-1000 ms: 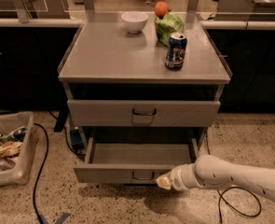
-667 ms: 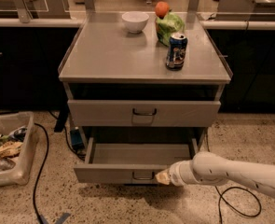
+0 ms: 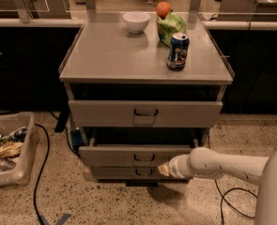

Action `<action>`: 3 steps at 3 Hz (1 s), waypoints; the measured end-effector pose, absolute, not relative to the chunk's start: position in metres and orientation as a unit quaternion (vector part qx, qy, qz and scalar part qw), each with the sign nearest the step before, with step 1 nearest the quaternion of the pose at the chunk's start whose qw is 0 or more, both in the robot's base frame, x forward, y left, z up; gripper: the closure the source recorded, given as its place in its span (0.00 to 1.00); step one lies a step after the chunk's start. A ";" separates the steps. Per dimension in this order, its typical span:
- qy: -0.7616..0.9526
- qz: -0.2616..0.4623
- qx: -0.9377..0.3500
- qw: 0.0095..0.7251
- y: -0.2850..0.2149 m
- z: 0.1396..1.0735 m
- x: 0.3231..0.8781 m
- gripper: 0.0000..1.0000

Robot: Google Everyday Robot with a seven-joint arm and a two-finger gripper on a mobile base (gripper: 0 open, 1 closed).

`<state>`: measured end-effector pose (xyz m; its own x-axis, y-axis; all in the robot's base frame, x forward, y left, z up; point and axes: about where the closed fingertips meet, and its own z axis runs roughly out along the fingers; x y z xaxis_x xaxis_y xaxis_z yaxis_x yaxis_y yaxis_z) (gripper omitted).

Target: Close middle drawer

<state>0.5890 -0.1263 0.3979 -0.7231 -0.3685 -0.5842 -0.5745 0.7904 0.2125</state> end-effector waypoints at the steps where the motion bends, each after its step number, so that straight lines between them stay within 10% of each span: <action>1: 0.908 0.193 -0.260 0.266 -0.126 0.398 0.589 1.00; 3: 0.898 0.180 -0.238 0.323 -0.129 0.405 0.644 1.00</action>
Offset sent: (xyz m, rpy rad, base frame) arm 0.0607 -0.0089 0.0120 0.0261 -0.1303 -0.0888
